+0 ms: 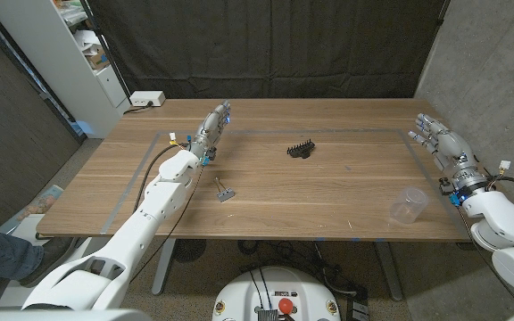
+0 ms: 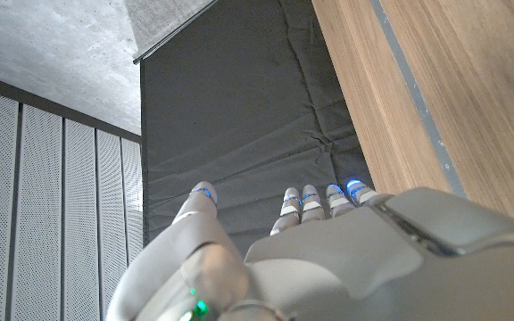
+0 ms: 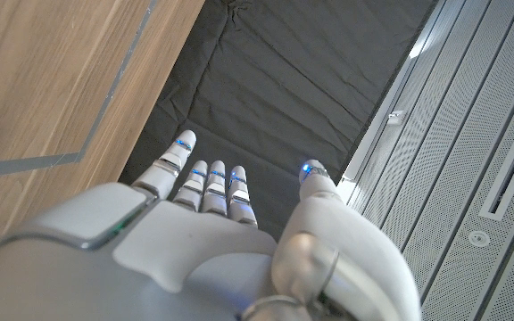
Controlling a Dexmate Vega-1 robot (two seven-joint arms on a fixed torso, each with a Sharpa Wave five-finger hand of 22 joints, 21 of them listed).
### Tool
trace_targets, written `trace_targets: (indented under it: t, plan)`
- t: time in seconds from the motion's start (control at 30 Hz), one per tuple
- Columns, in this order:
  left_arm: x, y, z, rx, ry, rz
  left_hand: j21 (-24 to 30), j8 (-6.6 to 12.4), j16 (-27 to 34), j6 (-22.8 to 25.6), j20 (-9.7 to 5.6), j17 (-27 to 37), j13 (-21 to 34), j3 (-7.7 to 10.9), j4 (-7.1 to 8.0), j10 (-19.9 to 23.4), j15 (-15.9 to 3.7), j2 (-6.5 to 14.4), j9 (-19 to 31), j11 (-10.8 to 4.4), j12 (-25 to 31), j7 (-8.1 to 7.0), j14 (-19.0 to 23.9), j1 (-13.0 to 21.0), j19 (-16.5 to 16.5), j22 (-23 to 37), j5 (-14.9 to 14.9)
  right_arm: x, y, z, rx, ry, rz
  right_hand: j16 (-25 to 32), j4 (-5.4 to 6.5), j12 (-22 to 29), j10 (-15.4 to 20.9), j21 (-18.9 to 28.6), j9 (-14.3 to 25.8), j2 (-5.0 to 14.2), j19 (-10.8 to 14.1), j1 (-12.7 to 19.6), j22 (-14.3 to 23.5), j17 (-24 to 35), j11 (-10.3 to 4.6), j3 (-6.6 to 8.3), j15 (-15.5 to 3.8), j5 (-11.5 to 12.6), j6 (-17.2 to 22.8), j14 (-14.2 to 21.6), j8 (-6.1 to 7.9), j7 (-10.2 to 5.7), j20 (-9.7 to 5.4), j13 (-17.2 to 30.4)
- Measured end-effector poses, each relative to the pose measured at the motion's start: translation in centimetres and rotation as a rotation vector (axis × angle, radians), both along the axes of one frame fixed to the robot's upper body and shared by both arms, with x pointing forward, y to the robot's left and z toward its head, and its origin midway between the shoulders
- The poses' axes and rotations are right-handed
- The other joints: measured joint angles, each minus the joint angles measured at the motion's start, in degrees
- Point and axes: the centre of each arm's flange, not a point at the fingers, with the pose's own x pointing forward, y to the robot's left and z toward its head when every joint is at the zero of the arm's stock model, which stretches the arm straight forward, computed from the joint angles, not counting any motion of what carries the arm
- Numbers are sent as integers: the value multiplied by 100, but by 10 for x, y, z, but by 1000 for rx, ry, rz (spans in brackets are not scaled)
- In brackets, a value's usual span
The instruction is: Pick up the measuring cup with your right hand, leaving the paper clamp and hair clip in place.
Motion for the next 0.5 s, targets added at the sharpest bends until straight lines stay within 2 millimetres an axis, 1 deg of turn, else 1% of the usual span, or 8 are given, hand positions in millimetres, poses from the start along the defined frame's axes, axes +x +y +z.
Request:
trace_targets:
  t: [0.5]
  plan:
    - [1,-3,1,0,-1,-3,-42,0,0,0,0,0,0,-24,-24,0,0,0,0,0,0,0,0,0,0,0,0,-9,-11,-9,16,9,-31,0,0,0,0,0,0,0,0,0,0,0,0,0,2,0,32,2,0,-32,0,0]
